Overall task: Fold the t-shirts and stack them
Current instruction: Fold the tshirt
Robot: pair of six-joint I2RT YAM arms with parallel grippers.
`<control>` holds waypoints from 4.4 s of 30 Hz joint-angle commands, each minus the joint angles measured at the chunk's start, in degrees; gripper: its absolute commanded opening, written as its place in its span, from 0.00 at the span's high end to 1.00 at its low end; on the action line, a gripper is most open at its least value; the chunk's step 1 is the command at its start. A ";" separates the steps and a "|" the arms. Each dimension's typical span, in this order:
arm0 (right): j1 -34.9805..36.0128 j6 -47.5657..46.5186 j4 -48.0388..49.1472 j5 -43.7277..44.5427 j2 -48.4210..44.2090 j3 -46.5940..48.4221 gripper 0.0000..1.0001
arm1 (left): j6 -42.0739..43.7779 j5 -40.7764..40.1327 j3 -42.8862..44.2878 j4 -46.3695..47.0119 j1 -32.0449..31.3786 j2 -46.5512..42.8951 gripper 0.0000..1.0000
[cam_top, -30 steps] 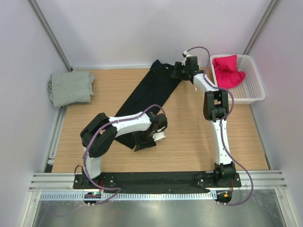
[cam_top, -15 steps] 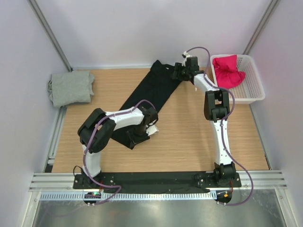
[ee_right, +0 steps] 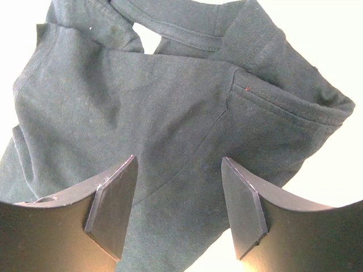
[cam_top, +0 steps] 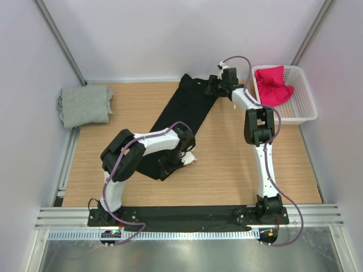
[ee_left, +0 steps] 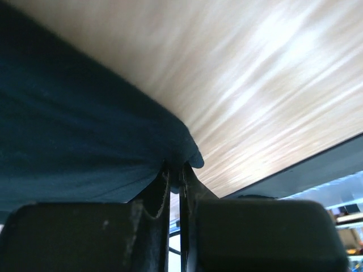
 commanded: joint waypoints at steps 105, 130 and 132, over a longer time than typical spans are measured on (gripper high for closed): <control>4.28 28.02 -12.14 -17.39 -68.69 -96.18 0.34 | -69.72 30.16 -38.41 49.20 24.65 -21.41 0.34; 7.01 33.11 0.07 -18.62 -61.48 -97.68 0.48 | -72.01 30.77 -37.71 50.17 21.05 -16.13 0.49; 7.09 33.81 1.73 -19.05 -60.78 -97.77 0.49 | -71.92 30.86 -38.32 50.08 21.05 -16.65 0.52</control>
